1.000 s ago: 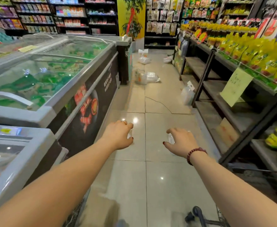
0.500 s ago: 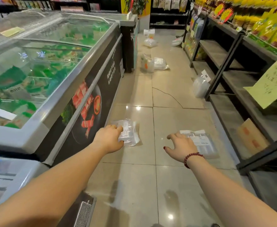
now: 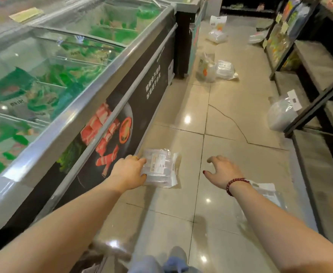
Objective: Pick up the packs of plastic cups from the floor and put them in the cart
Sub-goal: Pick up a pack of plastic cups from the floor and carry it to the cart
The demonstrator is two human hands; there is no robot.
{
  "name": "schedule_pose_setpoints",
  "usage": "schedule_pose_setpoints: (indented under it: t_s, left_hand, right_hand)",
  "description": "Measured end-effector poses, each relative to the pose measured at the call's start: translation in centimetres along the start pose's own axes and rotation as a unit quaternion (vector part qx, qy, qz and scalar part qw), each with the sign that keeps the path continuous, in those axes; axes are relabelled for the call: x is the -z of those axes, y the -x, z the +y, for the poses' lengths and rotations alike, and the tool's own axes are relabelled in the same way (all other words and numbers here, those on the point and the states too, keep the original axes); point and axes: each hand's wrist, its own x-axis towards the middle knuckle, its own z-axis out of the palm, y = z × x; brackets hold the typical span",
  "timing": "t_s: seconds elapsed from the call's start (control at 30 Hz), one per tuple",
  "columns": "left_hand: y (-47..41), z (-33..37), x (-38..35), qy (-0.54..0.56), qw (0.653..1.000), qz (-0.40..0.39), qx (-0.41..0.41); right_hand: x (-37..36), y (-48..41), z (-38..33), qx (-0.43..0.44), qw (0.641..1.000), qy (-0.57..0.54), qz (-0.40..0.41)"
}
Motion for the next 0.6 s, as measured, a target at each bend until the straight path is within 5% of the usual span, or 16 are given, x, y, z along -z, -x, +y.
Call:
schedule_pose_setpoints:
  t_s: [0.6]
  left_hand:
    - [-22.7,-6.8,2.4,0.104,0.987,-0.045,0.113]
  right_hand:
    - [5.0,-32.6,-7.6,0.154,0.980,0.084,-0.093]
